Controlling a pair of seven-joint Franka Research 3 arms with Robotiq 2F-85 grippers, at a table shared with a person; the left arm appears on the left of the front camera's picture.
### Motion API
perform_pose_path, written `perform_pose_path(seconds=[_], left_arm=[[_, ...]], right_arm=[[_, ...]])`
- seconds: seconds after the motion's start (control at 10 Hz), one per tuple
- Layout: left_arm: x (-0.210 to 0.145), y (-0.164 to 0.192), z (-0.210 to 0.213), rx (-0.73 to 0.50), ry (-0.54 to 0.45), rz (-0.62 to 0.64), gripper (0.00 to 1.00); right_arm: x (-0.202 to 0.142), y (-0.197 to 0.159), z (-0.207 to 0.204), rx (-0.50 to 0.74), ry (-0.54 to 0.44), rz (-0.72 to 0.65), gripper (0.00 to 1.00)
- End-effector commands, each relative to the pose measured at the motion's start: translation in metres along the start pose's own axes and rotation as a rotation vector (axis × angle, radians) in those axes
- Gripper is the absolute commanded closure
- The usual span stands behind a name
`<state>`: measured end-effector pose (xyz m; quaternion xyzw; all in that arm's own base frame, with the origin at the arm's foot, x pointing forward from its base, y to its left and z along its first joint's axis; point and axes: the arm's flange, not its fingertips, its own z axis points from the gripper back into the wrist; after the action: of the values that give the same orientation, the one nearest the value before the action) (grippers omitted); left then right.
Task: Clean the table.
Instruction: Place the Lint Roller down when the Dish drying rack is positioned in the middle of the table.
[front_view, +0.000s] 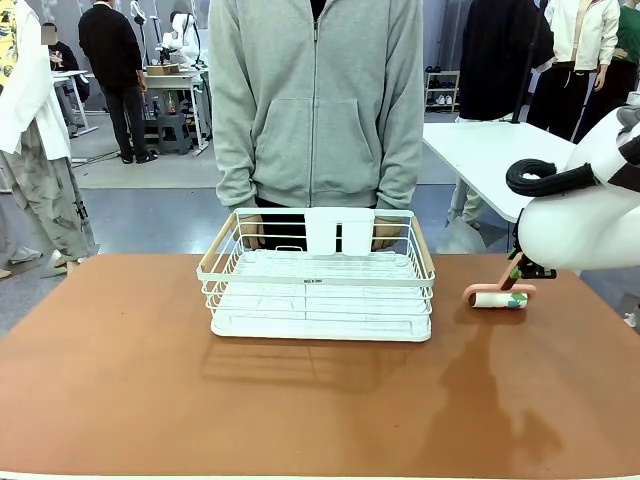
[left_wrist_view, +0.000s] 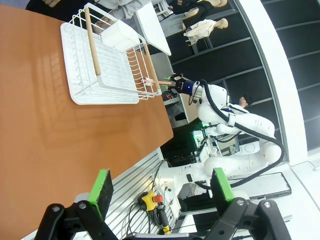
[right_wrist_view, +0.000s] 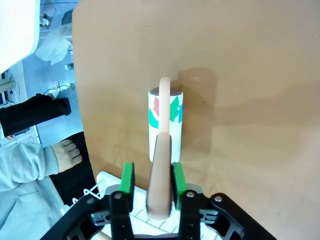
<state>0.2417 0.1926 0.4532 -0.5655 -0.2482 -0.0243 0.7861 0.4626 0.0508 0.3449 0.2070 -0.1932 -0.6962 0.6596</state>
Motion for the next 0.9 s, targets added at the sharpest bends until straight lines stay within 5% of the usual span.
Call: perform_pose_path(seconds=[0.0, 0.1, 0.2, 0.5, 0.8], left_arm=[[-0.001, -0.002, 0.002, -0.02, -0.008, -0.021, 0.0], [-0.001, -0.002, 0.002, -0.02, -0.008, -0.021, 0.0], [-0.001, -0.002, 0.002, -0.02, -0.008, -0.021, 0.0], [-0.001, -0.002, 0.002, -0.02, -0.008, -0.021, 0.0], [-0.001, -0.002, 0.002, -0.02, -0.008, -0.021, 0.0]], right_arm=[[-0.008, -0.024, 0.002, -0.002, -0.013, -0.036, 0.25], [-0.007, -0.025, 0.006, -0.015, -0.013, -0.044, 0.19], [-0.006, -0.028, 0.013, -0.026, -0.012, -0.052, 0.0], [-0.005, -0.037, 0.06, -0.09, -0.02, -0.066, 0.07], [-0.008, -0.034, 0.099, -0.168, -0.033, -0.039, 0.0]])
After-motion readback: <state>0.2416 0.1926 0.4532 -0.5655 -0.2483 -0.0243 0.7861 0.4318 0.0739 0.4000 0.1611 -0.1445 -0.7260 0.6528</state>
